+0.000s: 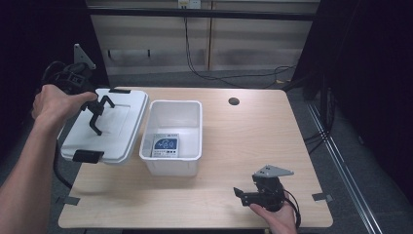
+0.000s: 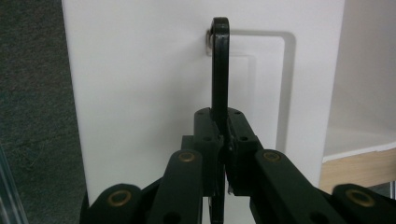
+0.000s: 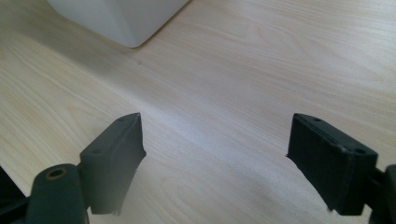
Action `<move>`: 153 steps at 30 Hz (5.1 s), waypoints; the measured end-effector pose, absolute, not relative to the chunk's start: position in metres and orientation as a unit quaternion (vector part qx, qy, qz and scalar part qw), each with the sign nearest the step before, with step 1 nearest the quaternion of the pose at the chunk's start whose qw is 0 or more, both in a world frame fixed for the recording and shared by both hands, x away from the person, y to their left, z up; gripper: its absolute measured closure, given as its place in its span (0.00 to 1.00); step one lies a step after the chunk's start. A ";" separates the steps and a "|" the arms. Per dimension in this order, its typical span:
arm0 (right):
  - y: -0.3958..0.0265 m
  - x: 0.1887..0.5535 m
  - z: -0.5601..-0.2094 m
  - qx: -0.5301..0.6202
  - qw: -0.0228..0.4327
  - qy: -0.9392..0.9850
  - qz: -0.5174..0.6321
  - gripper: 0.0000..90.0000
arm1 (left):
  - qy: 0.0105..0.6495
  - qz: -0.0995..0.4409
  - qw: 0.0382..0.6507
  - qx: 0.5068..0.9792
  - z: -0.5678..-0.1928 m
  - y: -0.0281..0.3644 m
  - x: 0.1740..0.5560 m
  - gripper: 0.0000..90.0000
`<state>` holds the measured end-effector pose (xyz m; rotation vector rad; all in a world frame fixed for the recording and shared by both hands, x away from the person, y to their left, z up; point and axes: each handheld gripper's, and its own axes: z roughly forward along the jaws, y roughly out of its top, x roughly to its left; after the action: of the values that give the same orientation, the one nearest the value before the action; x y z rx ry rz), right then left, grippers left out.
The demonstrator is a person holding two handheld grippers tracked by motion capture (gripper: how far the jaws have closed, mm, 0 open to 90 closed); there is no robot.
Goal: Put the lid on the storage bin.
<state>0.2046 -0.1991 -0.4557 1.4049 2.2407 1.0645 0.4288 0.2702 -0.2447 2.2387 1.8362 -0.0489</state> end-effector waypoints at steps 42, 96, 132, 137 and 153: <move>-0.204 0.202 -0.451 0.484 0.154 0.773 0.380 0.18 | 0.673 -0.007 0.143 0.726 -0.241 0.192 0.436 0.95; -0.204 0.200 -0.451 0.478 0.150 0.781 0.373 0.18 | 0.654 -0.014 0.126 0.746 -0.269 0.110 0.438 0.94; -0.204 0.200 -0.452 0.475 0.148 0.782 0.375 0.19 | 0.677 -0.022 0.122 0.725 -0.286 0.100 0.445 0.94; -0.203 0.200 -0.452 0.476 0.147 0.782 0.374 0.19 | 0.674 -0.025 0.121 0.728 -0.287 0.096 0.445 0.94; -0.203 0.200 -0.452 0.475 0.145 0.783 0.374 0.19 | 0.671 -0.024 0.113 0.733 -0.291 0.091 0.446 0.94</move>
<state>0.1999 -0.2030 -0.4520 1.3683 2.2568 1.0775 0.4464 0.0907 -0.2911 2.1498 1.9687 -0.0713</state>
